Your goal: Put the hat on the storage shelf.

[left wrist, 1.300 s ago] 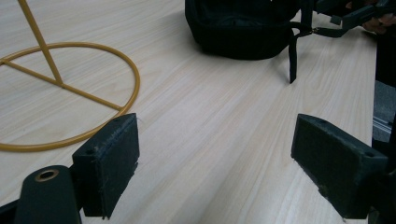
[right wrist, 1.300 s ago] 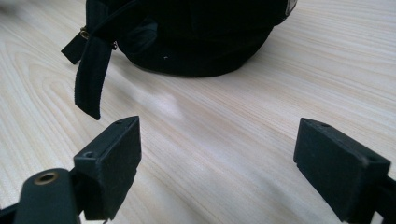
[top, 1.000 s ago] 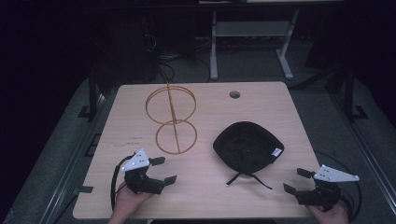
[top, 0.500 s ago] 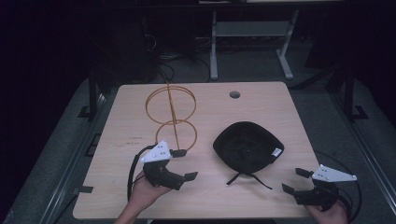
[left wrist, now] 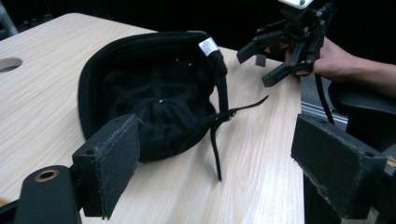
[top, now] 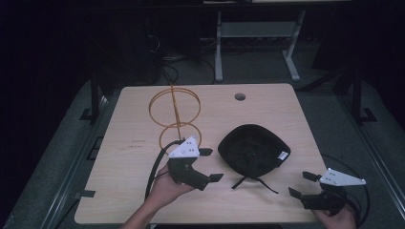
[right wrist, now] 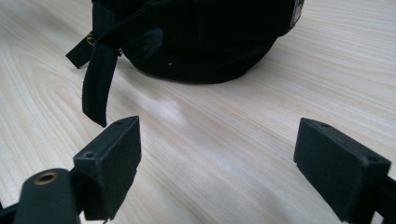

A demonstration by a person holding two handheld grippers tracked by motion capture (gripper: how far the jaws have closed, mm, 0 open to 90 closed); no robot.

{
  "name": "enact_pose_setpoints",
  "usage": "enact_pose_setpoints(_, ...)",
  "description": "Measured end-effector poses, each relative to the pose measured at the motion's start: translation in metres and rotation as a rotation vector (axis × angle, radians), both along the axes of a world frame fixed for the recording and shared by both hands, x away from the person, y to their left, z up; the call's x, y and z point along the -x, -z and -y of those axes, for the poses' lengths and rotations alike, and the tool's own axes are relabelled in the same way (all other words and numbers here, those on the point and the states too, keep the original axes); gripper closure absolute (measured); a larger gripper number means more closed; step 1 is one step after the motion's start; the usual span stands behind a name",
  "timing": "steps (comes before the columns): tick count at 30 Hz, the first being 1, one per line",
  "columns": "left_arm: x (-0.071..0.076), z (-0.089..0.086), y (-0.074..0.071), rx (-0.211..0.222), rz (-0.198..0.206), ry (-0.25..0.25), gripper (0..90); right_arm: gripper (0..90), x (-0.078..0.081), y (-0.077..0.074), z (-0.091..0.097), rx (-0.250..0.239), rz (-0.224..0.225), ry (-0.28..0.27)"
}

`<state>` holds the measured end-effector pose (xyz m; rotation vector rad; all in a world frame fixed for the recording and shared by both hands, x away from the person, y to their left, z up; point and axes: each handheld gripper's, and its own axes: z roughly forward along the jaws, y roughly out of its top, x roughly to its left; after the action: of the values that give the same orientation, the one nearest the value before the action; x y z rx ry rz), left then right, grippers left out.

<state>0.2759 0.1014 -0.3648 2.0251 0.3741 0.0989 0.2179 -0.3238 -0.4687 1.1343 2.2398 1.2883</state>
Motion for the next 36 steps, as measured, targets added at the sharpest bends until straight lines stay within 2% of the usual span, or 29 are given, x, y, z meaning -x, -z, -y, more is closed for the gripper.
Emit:
enact_pose_setpoints(1,0.0,0.0,0.0,0.0,0.0,0.0,14.7,14.6,0.0,0.0,0.0,0.0,0.0,0.0)
enact_pose_setpoints(5,-0.001,0.018,0.0,-0.024,0.01,0.037,14.8,14.6,0.0,0.0,-0.001,-0.002,0.0,-0.001)
enact_pose_setpoints(8,-0.003,0.028,0.002,-0.035,0.001,0.056,14.7,14.6,0.0,0.0,-0.001,-0.002,0.0,-0.005)
enact_pose_setpoints(12,-0.008,0.039,0.007,-0.045,-0.008,0.071,14.8,14.6,0.0,-0.001,0.0,-0.006,0.003,-0.008)
enact_pose_setpoints(17,-0.015,0.052,0.016,-0.084,-0.019,0.087,14.8,14.6,0.0,-0.001,0.0,-0.011,0.005,-0.01)
enact_pose_setpoints(19,-0.018,0.055,0.02,-0.109,-0.015,0.1,15.1,14.6,0.0,-0.001,0.0,-0.011,0.005,-0.011)
enact_pose_setpoints(22,-0.023,0.061,0.026,-0.139,-0.029,0.111,15.2,14.6,0.0,-0.001,-0.001,-0.011,0.002,-0.014)
enact_pose_setpoints(24,-0.026,0.063,0.029,-0.137,-0.042,0.122,15.2,14.6,0.0,-0.001,-0.001,-0.009,0.001,-0.015)
enact_pose_setpoints(33,-0.04,0.073,0.044,-0.182,-0.077,0.136,15.8,14.6,-0.001,0.0,-0.002,-0.008,-0.001,-0.017)
enact_pose_setpoints(35,-0.043,0.074,0.047,-0.184,-0.083,0.149,21.7,14.6,-0.001,0.0,-0.002,-0.01,-0.001,-0.017)
enact_pose_setpoints(36,-0.044,0.075,0.048,-0.191,-0.087,0.151,22.0,14.6,-0.001,0.0,-0.002,-0.01,-0.001,-0.016)
